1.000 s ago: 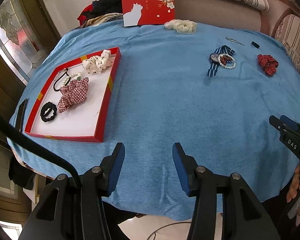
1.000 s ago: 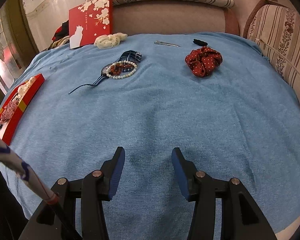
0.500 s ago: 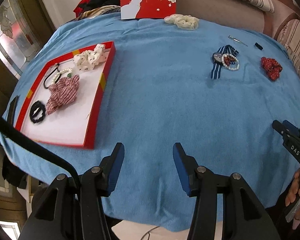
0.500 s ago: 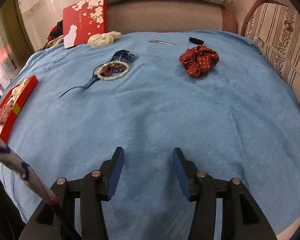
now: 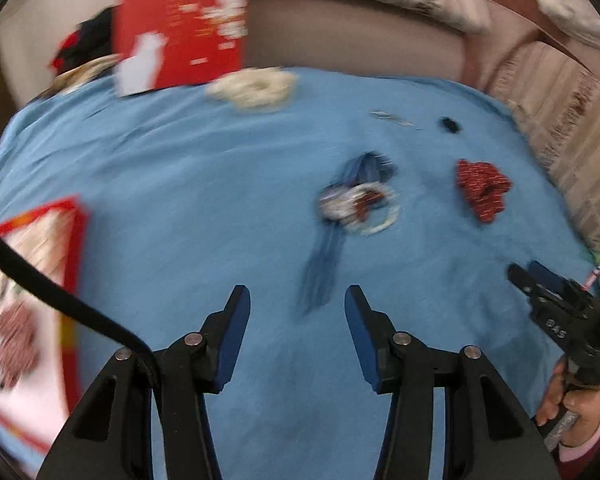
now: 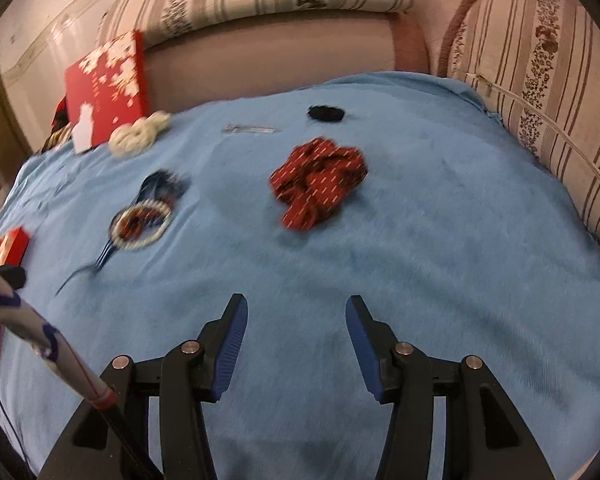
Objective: Organize jewelry
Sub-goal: 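Grasp the red polka-dot scrunchie with the right gripper while the left approaches the white bead bracelet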
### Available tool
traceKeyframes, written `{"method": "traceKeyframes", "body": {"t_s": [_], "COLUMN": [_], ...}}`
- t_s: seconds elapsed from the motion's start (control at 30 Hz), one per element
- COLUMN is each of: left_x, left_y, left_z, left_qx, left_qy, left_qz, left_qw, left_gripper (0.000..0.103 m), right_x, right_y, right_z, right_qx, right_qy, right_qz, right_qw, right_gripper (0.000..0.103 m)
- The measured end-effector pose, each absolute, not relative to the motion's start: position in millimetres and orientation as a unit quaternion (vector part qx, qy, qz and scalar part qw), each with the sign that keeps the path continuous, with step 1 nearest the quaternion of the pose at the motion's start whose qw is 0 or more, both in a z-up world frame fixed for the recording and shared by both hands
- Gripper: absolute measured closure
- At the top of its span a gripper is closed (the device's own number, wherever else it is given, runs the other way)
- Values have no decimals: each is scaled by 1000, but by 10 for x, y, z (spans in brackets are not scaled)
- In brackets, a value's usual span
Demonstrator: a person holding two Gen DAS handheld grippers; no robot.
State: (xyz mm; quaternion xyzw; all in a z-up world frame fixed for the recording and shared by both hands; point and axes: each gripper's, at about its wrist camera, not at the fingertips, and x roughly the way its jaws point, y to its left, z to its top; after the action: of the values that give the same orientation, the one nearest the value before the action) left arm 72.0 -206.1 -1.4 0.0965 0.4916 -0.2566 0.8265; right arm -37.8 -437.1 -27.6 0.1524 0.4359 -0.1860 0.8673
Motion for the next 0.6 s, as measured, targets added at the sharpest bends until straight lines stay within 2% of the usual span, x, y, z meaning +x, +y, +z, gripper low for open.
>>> {"method": "traceKeyframes", "body": {"t_s": [0.07, 0.3, 0.53, 0.57, 0.6], "left_x": [831, 961, 1071, 1074, 1078], "left_y": [-2331, -3070, -3468, -3485, -3493], "left_z": [-103, -419, -732, -732, -727], "left_qx": [110, 158, 200, 200, 193], "left_qy": [494, 493, 504, 506, 514], "left_qz": [-275, -348, -345, -348, -358], "left_qw": [817, 782, 766, 764, 755], "left_gripper": [62, 62, 64, 76, 86], "right_x": [-312, -50, 268, 293, 309], "right_y": [-4487, -4861, -5029, -5038, -5049], "right_z": [-282, -275, -440, -470, -492], "right_qx": [160, 199, 209, 211, 213], "right_qy": [430, 392, 394, 396, 399], "right_qz": [-192, -196, -186, -181, -174], "right_qw": [867, 876, 875, 875, 875], "right_gripper": [48, 43, 43, 43, 49]}}
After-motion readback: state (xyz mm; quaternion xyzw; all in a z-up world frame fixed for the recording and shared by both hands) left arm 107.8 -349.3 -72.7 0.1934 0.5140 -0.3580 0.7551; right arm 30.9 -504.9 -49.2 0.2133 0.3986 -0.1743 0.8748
